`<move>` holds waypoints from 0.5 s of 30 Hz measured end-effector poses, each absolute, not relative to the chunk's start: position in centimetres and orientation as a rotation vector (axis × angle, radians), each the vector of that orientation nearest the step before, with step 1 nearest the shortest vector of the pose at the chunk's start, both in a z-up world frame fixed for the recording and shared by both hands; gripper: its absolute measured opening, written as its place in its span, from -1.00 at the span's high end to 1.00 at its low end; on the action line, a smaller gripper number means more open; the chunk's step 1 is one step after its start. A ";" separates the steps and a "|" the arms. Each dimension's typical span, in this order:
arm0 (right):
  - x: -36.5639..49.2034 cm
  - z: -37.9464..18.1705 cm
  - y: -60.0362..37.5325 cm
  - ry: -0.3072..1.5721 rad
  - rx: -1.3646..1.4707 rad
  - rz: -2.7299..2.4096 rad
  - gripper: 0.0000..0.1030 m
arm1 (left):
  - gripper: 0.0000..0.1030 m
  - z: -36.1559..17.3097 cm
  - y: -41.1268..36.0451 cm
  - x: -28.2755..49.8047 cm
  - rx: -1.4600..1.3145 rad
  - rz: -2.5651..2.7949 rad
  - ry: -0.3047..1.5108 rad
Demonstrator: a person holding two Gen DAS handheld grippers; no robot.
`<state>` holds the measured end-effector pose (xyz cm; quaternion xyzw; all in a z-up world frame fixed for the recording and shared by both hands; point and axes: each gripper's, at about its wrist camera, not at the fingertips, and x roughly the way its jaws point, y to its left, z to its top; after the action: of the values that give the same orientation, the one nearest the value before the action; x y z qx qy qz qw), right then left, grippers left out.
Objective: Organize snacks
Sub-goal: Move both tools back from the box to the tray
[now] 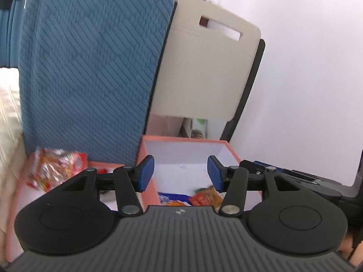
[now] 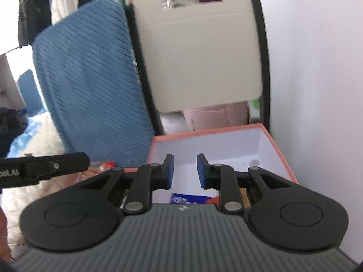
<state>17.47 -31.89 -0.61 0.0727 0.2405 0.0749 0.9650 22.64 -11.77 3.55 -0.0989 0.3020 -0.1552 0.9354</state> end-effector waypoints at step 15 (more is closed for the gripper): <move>13.5 0.5 -26.6 0.422 0.061 0.224 0.49 | -0.23 4.1 -6.6 16.8 -0.166 -0.234 0.507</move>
<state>13.49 -26.56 0.46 0.0302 0.2090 0.1110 0.9711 16.82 -6.61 4.10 -0.0819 0.2501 -0.1153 0.9578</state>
